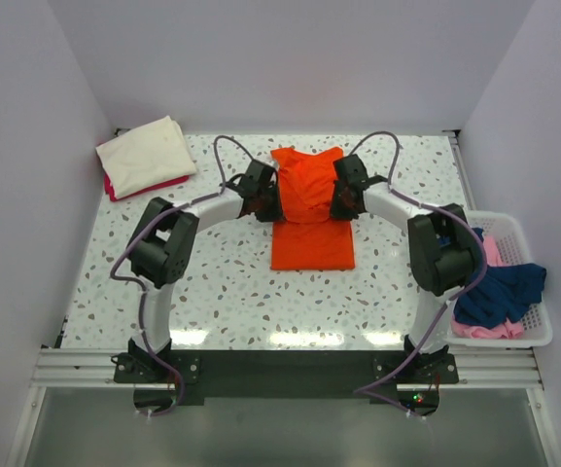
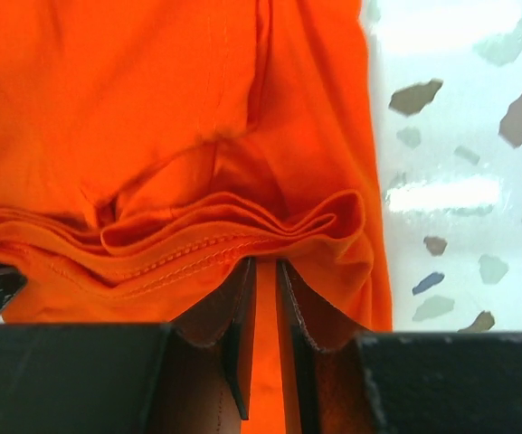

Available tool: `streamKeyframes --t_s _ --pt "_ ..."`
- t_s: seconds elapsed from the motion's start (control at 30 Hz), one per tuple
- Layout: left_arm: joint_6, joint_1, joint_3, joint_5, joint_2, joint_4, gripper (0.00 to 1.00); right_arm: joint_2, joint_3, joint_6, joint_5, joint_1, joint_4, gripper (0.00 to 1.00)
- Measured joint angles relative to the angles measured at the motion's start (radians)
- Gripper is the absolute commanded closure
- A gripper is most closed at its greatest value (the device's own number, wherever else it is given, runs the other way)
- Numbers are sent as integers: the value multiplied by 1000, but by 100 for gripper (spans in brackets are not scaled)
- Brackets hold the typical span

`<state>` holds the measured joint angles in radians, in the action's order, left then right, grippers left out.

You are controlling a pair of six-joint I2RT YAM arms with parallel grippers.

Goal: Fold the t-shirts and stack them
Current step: Fold the tshirt

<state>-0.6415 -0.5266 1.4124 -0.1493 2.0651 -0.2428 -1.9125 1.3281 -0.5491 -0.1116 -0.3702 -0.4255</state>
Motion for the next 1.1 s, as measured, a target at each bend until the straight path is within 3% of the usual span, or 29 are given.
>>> streamKeyframes --t_s 0.37,0.73,0.93,1.1 --pt "-1 49 114 -28 87 18 85 -85 61 -1 56 108 4 82" --pt "-1 65 153 -50 111 20 82 -99 64 -1 87 136 11 80" --pt "8 84 145 -56 71 22 72 -55 61 0 103 146 9 77" --pt "7 79 109 -92 -27 73 75 62 27 -2 128 142 29 76"
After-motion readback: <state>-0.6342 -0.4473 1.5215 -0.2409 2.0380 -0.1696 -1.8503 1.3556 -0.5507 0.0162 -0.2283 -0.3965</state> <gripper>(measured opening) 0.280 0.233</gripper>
